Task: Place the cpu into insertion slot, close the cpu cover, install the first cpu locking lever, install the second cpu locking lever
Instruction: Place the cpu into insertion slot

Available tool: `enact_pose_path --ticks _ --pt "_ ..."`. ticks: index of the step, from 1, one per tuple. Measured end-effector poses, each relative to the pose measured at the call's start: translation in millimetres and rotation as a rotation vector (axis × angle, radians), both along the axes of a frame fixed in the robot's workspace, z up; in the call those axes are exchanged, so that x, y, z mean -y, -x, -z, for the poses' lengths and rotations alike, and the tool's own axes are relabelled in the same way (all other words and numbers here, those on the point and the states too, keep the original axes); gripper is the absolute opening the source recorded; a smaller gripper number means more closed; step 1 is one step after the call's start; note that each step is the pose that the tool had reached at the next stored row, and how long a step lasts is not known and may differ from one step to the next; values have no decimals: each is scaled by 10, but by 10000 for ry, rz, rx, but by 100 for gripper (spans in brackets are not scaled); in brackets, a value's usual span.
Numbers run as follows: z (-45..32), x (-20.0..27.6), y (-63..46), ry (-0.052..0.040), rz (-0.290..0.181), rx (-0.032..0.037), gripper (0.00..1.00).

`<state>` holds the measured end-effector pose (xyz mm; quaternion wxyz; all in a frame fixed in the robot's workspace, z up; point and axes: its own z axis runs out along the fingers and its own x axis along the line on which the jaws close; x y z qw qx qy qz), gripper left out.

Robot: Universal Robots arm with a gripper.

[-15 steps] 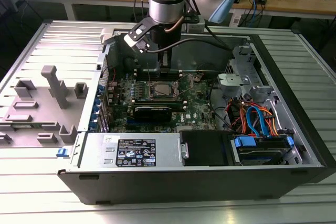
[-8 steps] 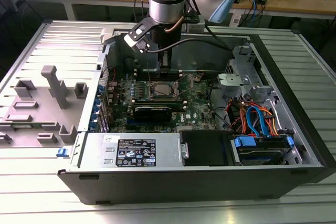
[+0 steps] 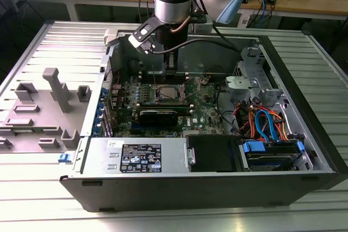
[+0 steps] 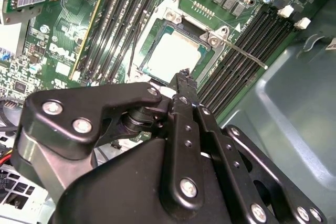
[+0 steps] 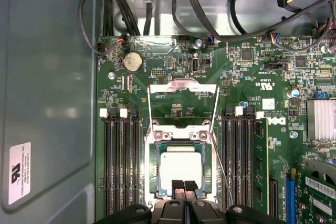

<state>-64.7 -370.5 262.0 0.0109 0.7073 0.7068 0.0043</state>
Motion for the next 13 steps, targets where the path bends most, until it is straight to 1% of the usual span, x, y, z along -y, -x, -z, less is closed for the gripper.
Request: enact_pose_path --ticks 5,13 --pt "-1 1 -31 2 0 -2 11" --pt "-1 0 -42 2 0 -2 11"
